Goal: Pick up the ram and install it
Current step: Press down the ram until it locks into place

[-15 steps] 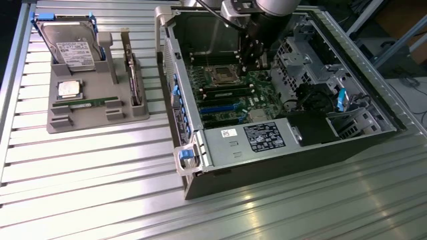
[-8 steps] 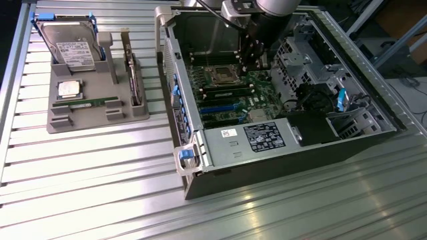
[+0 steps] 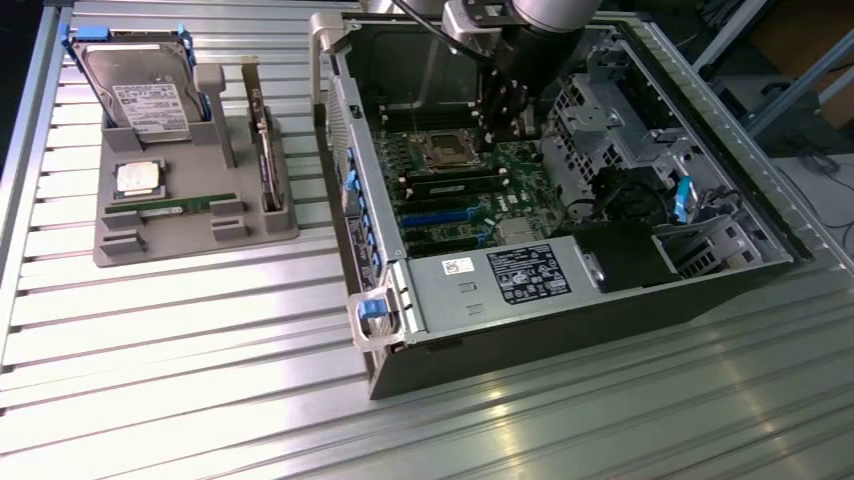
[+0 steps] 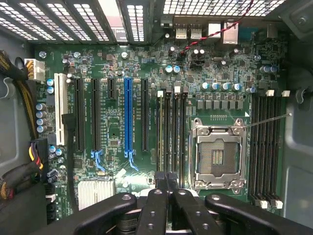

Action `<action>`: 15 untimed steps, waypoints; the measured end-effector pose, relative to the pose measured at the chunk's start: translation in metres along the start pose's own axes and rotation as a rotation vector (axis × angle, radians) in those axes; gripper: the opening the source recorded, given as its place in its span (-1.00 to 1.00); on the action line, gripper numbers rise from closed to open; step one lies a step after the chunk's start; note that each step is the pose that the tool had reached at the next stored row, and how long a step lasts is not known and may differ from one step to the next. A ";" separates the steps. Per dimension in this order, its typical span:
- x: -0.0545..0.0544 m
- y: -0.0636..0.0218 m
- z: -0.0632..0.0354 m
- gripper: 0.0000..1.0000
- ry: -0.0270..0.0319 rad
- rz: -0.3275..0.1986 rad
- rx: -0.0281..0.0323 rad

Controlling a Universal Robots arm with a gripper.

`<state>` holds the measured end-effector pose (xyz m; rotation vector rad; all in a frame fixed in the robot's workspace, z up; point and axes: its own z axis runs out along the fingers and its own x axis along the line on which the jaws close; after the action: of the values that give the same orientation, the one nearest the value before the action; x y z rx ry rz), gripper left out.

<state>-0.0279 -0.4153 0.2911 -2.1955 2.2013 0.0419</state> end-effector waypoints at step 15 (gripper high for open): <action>0.000 0.0001 0.0013 -0.79 0.0017 0.438 0.0184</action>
<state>-0.0281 -0.4153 0.2898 -1.6622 2.6216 0.0299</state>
